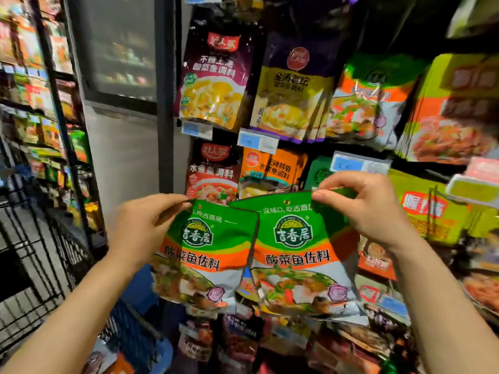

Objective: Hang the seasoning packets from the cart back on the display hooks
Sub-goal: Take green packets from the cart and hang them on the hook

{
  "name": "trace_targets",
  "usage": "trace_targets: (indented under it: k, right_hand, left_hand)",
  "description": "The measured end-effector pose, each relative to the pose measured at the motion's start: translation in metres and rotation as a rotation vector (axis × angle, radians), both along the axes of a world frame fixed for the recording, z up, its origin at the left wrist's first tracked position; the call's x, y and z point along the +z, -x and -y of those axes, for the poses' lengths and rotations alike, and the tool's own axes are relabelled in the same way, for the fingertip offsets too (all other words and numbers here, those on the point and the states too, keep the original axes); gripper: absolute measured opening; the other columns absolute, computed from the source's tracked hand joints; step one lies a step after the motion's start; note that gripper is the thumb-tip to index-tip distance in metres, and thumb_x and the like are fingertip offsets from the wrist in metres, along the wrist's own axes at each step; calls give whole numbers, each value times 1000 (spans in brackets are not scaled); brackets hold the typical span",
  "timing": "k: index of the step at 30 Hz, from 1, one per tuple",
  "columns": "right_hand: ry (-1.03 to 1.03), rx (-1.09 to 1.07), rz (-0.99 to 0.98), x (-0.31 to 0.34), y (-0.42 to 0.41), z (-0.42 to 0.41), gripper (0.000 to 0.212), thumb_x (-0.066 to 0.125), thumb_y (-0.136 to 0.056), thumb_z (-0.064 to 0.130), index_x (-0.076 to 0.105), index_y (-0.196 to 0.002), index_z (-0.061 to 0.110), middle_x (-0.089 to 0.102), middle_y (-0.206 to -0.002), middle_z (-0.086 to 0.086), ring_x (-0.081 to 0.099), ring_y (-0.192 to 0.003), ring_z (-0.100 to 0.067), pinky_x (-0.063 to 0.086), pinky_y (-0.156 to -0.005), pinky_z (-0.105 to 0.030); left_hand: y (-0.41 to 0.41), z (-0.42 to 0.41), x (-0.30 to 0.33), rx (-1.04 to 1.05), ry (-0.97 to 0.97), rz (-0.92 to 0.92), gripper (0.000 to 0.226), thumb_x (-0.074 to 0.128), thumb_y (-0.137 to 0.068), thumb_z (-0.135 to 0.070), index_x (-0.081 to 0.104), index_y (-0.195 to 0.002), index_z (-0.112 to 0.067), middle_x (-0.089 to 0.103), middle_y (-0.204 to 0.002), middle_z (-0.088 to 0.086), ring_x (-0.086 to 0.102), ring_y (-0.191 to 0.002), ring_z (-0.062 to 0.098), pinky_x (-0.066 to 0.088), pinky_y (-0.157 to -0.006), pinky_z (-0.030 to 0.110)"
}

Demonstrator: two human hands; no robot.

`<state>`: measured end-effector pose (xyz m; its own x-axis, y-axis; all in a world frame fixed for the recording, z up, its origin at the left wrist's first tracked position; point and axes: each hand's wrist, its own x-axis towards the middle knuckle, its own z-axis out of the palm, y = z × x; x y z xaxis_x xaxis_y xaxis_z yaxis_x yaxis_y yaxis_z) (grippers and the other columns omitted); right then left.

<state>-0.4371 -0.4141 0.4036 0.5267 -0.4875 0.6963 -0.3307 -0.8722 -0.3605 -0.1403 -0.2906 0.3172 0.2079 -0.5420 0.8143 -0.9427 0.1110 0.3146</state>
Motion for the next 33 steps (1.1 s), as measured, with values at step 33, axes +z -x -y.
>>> trace_targets:
  k: [33]
  right_hand:
    - [594, -772, 451, 169, 32, 43, 17, 63, -84, 27, 66, -81, 11, 69, -80, -7, 62, -76, -27, 47, -66, -39]
  left_hand:
    - [20, 137, 186, -215, 428, 168, 24, 60, -79, -32, 75, -85, -13, 73, -73, 6, 66, -61, 27, 30, -53, 12]
